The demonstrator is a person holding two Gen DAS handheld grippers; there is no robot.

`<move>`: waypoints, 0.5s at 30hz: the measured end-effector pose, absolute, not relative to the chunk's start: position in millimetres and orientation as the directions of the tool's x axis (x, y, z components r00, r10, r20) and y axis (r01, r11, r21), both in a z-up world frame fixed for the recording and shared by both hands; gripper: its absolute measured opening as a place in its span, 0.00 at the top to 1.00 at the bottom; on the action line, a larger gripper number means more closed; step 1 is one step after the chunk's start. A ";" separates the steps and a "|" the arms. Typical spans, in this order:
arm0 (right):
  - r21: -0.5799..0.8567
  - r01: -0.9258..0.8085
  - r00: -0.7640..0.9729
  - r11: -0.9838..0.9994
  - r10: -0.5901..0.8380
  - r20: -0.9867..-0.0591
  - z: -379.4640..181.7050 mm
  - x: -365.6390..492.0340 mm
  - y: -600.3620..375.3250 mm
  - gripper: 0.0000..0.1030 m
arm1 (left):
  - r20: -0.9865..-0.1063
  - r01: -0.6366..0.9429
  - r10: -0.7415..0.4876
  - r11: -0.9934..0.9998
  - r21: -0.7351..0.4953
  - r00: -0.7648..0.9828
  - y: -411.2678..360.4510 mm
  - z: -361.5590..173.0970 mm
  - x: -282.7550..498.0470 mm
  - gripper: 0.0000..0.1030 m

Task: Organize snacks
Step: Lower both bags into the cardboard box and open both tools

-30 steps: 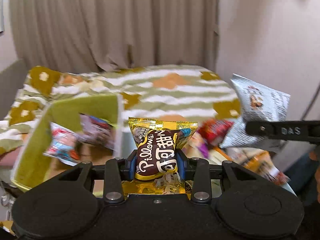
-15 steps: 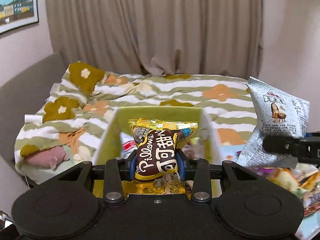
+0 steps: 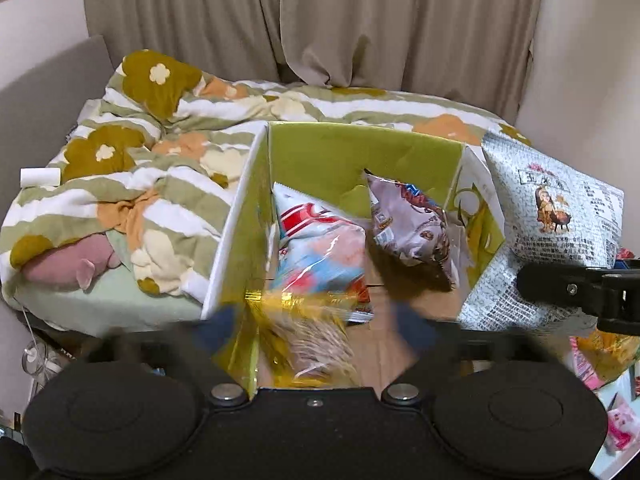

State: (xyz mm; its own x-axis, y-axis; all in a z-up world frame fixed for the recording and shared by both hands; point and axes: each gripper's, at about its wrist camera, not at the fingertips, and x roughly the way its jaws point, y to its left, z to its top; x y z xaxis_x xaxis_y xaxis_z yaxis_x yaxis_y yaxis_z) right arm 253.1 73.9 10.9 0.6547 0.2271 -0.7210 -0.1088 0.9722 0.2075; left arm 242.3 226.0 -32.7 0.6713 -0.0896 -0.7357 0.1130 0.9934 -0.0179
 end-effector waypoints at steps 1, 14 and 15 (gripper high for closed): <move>0.208 -0.101 0.651 0.973 0.223 -0.726 9.2 252.6 73.4 0.38 | -0.725 0.113 -0.091 0.993 -0.018 0.682 227.6 -31.5 238.9 0.03; 0.248 -0.091 0.586 0.964 0.254 -0.770 -3.1 250.3 78.2 0.37 | -0.689 0.067 -0.090 0.996 -0.060 0.719 257.4 -15.6 208.4 0.03; 0.251 -0.097 0.583 0.963 0.259 -0.770 -2.7 252.8 77.8 0.37 | -0.688 0.060 -0.086 0.996 -0.061 0.720 258.7 -15.0 206.8 0.03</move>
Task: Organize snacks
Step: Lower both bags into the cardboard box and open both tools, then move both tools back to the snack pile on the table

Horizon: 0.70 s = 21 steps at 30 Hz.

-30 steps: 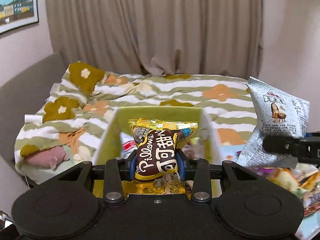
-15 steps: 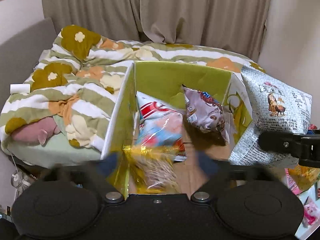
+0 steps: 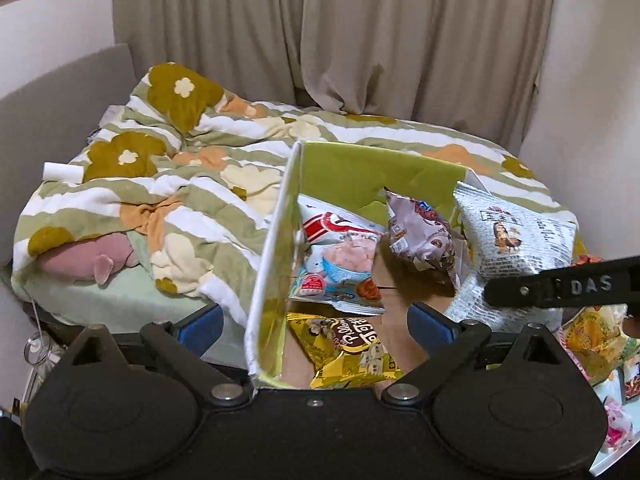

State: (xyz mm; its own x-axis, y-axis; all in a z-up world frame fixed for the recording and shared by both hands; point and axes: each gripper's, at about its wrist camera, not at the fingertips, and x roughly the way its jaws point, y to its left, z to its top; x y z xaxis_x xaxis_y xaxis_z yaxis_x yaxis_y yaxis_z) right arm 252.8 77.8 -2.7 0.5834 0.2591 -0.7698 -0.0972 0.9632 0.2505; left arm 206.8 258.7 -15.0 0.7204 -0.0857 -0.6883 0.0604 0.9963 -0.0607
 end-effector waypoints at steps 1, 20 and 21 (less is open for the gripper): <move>0.252 -0.102 0.581 0.962 0.263 -0.770 -2.8 254.5 77.5 0.38 | -0.687 0.054 -0.082 0.997 -0.062 0.722 259.8 -14.2 205.3 0.03; 0.285 -0.153 0.621 0.946 0.316 -0.718 -22.8 244.1 73.5 0.00 | -0.679 0.038 -0.055 0.998 -0.040 0.732 251.3 -12.4 191.5 0.03; 0.277 -0.157 0.625 0.948 0.312 -0.715 -20.9 241.0 73.2 0.00 | -0.677 0.043 -0.054 0.999 -0.033 0.734 249.4 -11.0 190.0 0.03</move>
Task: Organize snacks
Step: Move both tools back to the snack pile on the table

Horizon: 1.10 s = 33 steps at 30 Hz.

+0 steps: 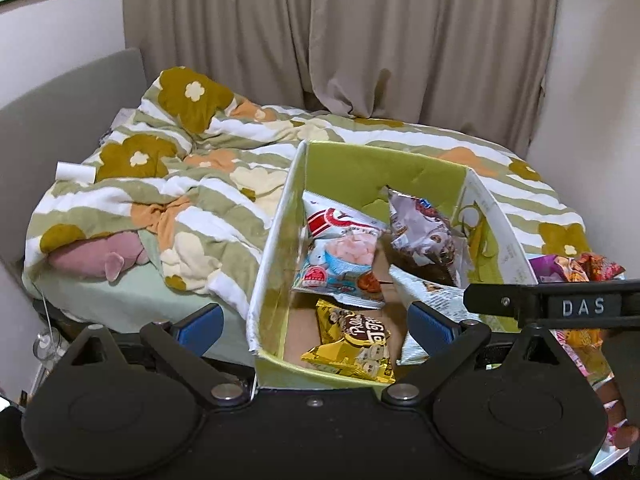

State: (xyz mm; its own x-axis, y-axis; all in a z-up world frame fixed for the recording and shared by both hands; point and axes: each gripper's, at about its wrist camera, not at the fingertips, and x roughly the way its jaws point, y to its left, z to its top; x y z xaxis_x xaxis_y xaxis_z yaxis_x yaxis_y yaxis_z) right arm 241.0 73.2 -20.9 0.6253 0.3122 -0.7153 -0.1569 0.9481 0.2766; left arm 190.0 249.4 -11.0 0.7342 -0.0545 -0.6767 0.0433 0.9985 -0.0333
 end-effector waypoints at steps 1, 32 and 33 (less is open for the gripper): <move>0.269 -0.160 0.628 0.950 0.309 -0.715 -18.9 238.8 73.7 0.00 | -0.673 0.048 -0.056 0.998 -0.031 0.738 248.2 -8.9 188.7 0.03; 0.166 0.103 0.783 0.981 0.023 -0.622 47.7 101.9 -117.4 0.00 | -0.672 0.228 -0.257 0.965 -0.132 0.695 87.8 15.2 125.9 0.03; 0.152 0.109 0.783 0.982 0.009 -0.622 46.7 96.8 -131.4 0.00 | -0.677 0.233 -0.260 0.963 -0.133 0.688 75.3 13.1 122.7 0.03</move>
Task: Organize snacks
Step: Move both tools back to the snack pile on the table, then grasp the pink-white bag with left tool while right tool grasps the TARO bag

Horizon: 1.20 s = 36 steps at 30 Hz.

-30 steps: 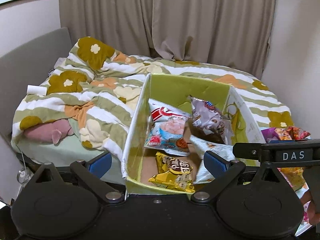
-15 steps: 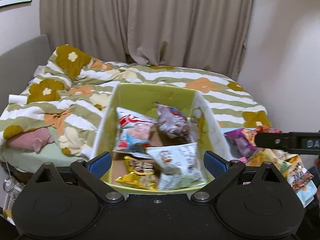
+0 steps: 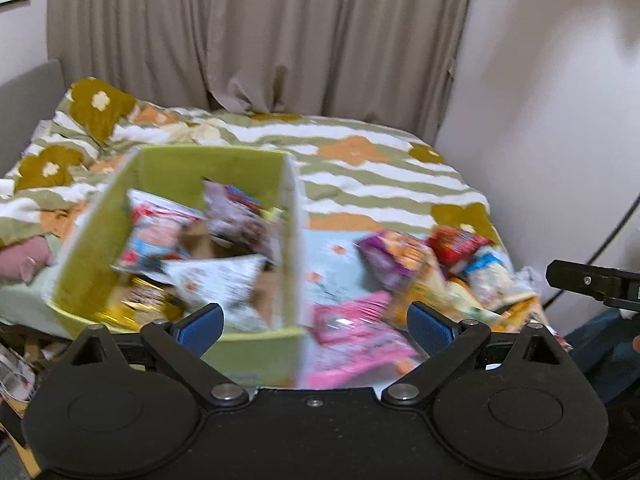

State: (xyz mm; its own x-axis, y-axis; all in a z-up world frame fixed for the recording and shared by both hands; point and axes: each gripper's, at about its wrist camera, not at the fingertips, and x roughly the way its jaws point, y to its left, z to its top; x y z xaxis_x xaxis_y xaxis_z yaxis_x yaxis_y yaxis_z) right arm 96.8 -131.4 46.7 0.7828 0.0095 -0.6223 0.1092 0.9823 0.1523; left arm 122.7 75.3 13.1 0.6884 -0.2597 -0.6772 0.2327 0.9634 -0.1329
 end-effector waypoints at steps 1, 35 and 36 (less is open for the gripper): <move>0.142 0.112 0.782 0.983 0.001 -0.623 45.9 93.4 -141.2 0.00 | -0.682 0.236 -0.261 0.963 -0.132 0.683 63.6 11.4 119.6 0.03; 0.038 -0.059 0.680 0.998 0.068 -0.730 -98.5 113.4 -285.7 0.00 | -0.861 0.189 -0.246 0.966 -0.178 0.445 -129.3 -152.3 109.7 0.28; 0.037 -0.064 0.675 0.997 0.071 -0.734 -100.8 115.1 -285.2 0.00 | -0.862 0.192 -0.247 0.965 -0.178 0.443 -130.0 -154.6 109.7 0.30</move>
